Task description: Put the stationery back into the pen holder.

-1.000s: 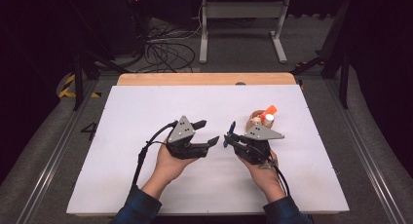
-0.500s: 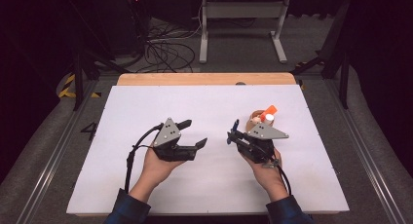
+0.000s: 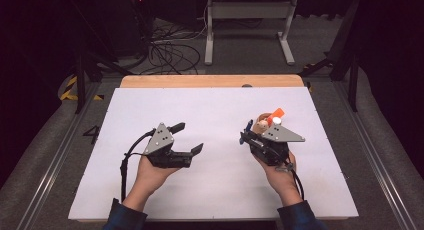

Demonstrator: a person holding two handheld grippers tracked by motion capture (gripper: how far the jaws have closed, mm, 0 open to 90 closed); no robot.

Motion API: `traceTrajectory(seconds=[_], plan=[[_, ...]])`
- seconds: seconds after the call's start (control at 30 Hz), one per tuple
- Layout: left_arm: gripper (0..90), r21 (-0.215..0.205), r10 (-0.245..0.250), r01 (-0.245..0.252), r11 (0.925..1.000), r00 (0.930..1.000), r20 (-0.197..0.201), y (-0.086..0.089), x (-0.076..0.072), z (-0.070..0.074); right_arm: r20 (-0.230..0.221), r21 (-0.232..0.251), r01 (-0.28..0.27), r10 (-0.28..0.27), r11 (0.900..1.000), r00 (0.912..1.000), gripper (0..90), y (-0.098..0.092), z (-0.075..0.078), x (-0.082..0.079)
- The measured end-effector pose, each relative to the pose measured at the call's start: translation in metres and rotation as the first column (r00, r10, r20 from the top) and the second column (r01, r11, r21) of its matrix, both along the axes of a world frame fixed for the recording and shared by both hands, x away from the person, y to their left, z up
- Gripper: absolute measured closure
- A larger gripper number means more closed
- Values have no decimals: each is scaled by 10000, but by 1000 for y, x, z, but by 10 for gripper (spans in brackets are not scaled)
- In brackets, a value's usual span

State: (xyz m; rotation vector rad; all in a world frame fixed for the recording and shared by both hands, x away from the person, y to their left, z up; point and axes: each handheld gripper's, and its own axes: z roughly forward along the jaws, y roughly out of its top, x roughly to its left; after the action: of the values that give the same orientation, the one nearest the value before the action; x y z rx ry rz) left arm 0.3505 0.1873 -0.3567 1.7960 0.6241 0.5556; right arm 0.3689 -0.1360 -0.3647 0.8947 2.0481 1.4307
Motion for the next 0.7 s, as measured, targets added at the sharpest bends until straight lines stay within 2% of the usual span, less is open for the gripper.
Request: traceTrajectory(seconds=[0.4,0.7], plan=[[126,138,544,-544,9984,9985,-23,22,1,-11,13,-50,229,-229,9997,9997,800,-4,1,3],[124,185,810,-810,9965,9967,-6,39,-1,-11,66,41,559,-559,9984,9984,800,-15,4,6]])
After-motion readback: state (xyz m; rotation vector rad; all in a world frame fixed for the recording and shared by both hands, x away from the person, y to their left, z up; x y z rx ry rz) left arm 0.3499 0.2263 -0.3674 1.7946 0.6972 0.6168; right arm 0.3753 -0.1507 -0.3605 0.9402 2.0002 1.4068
